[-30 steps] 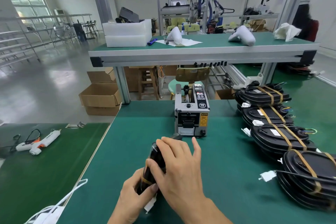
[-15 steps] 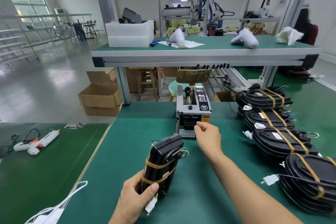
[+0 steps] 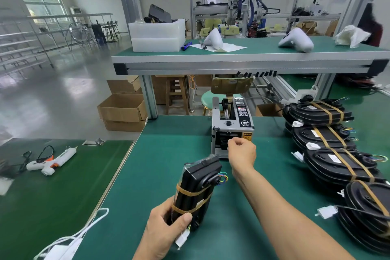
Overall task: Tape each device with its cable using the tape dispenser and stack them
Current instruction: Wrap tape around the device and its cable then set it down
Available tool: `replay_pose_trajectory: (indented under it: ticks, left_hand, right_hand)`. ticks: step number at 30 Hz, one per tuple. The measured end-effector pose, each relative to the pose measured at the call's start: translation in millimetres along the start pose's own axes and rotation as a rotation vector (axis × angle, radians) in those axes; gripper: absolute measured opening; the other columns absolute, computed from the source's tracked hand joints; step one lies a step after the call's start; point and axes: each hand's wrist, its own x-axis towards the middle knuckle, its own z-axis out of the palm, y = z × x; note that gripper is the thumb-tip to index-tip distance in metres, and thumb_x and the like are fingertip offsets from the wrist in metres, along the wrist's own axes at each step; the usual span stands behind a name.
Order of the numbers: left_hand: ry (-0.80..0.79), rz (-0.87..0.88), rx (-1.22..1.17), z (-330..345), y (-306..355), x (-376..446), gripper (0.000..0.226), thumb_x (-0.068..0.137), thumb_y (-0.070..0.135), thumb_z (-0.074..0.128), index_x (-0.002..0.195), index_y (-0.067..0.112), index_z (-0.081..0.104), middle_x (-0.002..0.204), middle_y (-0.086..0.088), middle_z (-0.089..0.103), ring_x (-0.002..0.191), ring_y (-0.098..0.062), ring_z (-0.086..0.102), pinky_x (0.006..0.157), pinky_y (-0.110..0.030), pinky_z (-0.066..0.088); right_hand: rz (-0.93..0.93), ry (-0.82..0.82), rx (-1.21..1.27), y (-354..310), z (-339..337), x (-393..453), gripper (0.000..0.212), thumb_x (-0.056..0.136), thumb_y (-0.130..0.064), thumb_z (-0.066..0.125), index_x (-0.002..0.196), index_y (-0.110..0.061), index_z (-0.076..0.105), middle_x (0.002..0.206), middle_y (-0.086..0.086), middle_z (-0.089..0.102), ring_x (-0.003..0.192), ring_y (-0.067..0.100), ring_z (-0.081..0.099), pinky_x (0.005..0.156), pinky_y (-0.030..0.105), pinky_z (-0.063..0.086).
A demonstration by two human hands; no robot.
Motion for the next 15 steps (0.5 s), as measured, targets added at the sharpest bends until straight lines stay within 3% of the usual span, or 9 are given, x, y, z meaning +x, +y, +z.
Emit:
replay_pose_trajectory:
  ticks: [4,9,15]
  left_hand:
    - [-0.014,0.011,-0.006,1.1,2.4,0.8,0.065,0.08,0.068,0.086,0.131,0.029,0.077,0.108,-0.014,0.08,0.097,-0.016,0.072,0.089,-0.029,0.055]
    - [-0.028,0.026,-0.016,0.1,1.0,-0.1,0.065,0.079,0.069,0.085,0.129,0.028,0.078,0.106,-0.024,0.076,0.095,-0.016,0.069,0.087,-0.035,0.053]
    - [-0.036,0.04,-0.028,0.2,-0.5,0.9,0.065,0.081,0.068,0.086,0.129,0.025,0.078,0.105,-0.031,0.072,0.094,-0.016,0.066,0.084,-0.037,0.051]
  right_hand:
    - [0.116,0.052,0.129,1.0,7.2,8.7,0.022,0.083,-0.021,0.069,0.061,-0.026,0.069,0.077,0.0,0.076,0.084,0.025,0.071,0.077,0.032,0.052]
    - [0.237,0.107,0.248,-4.0,16.8,12.9,0.022,0.079,-0.014,0.075,0.062,-0.027,0.069,0.067,-0.005,0.073,0.082,0.027,0.075,0.087,0.047,0.062]
    - [0.285,0.125,0.271,-11.5,17.3,11.8,0.014,0.083,-0.011,0.073,0.073,-0.022,0.073,0.094,0.009,0.079,0.096,0.034,0.074,0.092,0.048,0.061]
